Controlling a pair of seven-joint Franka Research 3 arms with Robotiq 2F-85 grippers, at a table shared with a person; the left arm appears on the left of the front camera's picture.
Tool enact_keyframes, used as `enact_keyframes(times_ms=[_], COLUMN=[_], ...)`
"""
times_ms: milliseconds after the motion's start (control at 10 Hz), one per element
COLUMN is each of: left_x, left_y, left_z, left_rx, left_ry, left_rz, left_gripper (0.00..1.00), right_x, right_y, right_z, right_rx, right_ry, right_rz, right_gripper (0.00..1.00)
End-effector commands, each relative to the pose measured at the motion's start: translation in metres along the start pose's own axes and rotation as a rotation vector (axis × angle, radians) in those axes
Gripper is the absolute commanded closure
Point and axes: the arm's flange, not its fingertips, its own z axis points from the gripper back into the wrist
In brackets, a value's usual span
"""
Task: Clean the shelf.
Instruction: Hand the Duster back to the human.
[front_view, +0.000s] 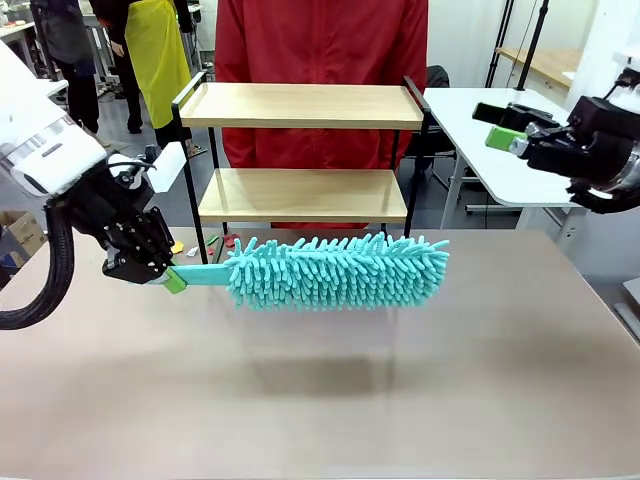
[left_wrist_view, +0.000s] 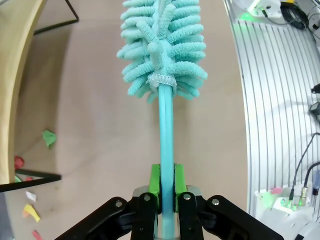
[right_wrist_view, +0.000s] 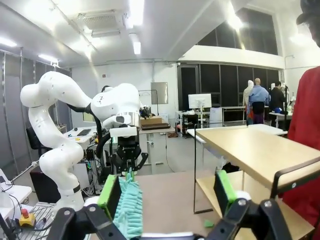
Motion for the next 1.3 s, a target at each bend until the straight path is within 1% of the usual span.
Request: enact_keyframes(times_ms=[0,100,300,500,700,1000,1200], left_x=[0.002,0.002,0.002,0.002,0.002,0.002,0.002], left_y=[-0.001,-0.001,-0.001,-0.001,-0.001,-0.001,-0.001], left_z=[0.003,0.003,0.003,0.003,0.003,0.003,0.003], left_rx=[0.000,0.000,0.000,0.000,0.000,0.000,0.000], left_ry=[-0.002,-0.002,-0.002,-0.002,-0.002,-0.002,-0.002], left_rz=[0.010,0.010,0.010,0.010,0.010,0.010,0.010], left_gripper=[0.87,0.87,0.87,0.87,0.87,0.87,0.87], right_x=[-0.009,-0.018,-0.035,-0.048,-0.059,-0.070,-0.082], right_y=[0.028,0.040,0.048,0.053,0.056,0.065,0.070], right_z=[-0.019,-0.027,-0.034,-0.041,-0.045,-0.044,-0.044], right_rx=[-0.014,-0.024,-0.018,-0.010,0.024,0.093,0.116], right_ry=[0.071,0.136,0.261,0.336,0.372,0.400,0.415], right_rz=[-0.038,-0.028,-0.029,-0.021,-0.042,-0.113,-0.145], right_gripper=[0.00,0.00,0.00,0.00,0.00,0.00,0.00])
